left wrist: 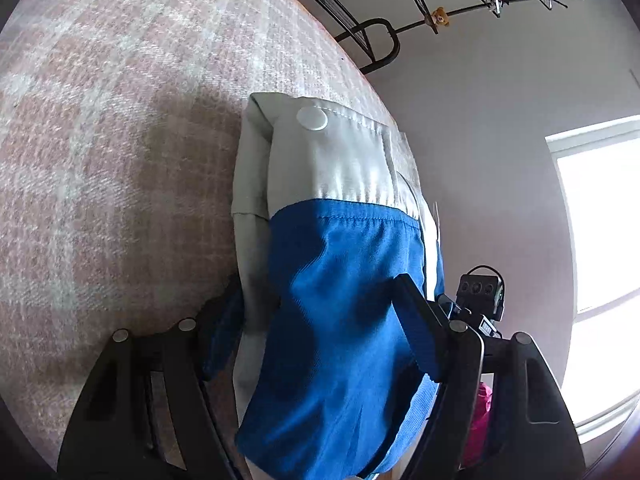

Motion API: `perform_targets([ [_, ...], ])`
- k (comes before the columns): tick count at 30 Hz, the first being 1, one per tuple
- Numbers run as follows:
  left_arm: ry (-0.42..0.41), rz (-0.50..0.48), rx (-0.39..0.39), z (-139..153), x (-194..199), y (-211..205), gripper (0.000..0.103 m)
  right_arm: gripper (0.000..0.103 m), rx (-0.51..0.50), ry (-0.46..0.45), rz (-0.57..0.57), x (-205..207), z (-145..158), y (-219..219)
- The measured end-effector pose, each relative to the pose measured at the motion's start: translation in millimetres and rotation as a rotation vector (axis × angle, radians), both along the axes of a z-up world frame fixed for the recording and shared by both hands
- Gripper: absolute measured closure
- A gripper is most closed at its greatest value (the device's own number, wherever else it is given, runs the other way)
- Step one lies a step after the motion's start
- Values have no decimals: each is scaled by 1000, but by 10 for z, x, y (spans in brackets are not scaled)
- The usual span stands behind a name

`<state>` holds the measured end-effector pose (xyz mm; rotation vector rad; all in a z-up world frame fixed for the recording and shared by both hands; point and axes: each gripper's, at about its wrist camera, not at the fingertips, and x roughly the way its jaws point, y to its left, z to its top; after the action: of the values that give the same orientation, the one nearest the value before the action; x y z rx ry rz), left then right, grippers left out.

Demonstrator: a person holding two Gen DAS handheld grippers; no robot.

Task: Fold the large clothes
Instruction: 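Grip the folded jacket bundle with both tools and lift it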

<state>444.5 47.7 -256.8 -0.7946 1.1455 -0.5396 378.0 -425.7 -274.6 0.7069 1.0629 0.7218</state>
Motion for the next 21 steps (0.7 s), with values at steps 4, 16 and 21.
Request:
perform_targets([
  [4,-26,-14,86,75,56,-163,35,47,-15,16,-11,18,1,21],
  [16,-199,-78,353,537,-130,-591,69,79,-273,-98,-3,-111,681,403],
  [21,-237,-77,347,717,-254,-615,72,81,-377,-154,-3,-271,1014,586],
])
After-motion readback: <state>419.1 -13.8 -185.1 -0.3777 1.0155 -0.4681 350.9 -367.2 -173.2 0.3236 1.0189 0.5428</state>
